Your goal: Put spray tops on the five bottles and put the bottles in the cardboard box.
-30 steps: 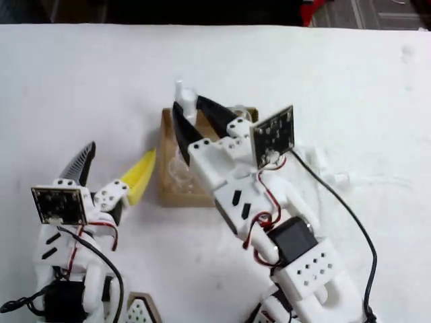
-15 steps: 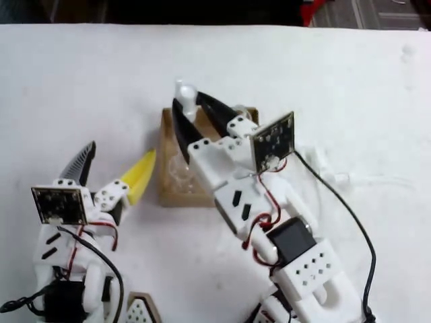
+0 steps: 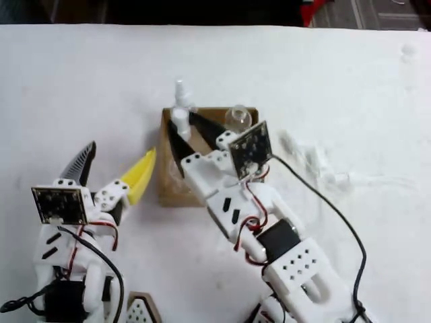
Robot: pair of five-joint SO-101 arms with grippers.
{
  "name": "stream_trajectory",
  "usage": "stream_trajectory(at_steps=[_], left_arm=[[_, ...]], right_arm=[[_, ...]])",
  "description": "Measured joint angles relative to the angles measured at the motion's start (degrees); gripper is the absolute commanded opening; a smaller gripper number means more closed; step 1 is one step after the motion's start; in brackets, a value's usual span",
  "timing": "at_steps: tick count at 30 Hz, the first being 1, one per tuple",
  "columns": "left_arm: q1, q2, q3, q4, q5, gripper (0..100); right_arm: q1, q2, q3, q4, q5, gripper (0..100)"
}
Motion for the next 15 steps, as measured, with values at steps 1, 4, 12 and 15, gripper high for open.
stream_trajectory(at_steps=[1,4,12,15], left_arm=[[0.0,0.0,0.0,0.0,0.0,37],[0.0,0.0,0.0,0.0,0.0,37],[0.0,0.0,0.0,0.0,0.0,37],[0.0,0.0,0.0,0.0,0.0,37]], right_arm=[[0.18,0.0,1.41,-1.76,0.0,1.5],[0.09,0.0,5.36,-5.98,0.0,1.5],[0.18,0.0,10.73,-8.7,0.0,1.5],[0.09,-0.09,11.43,-8.79,0.0,1.5]])
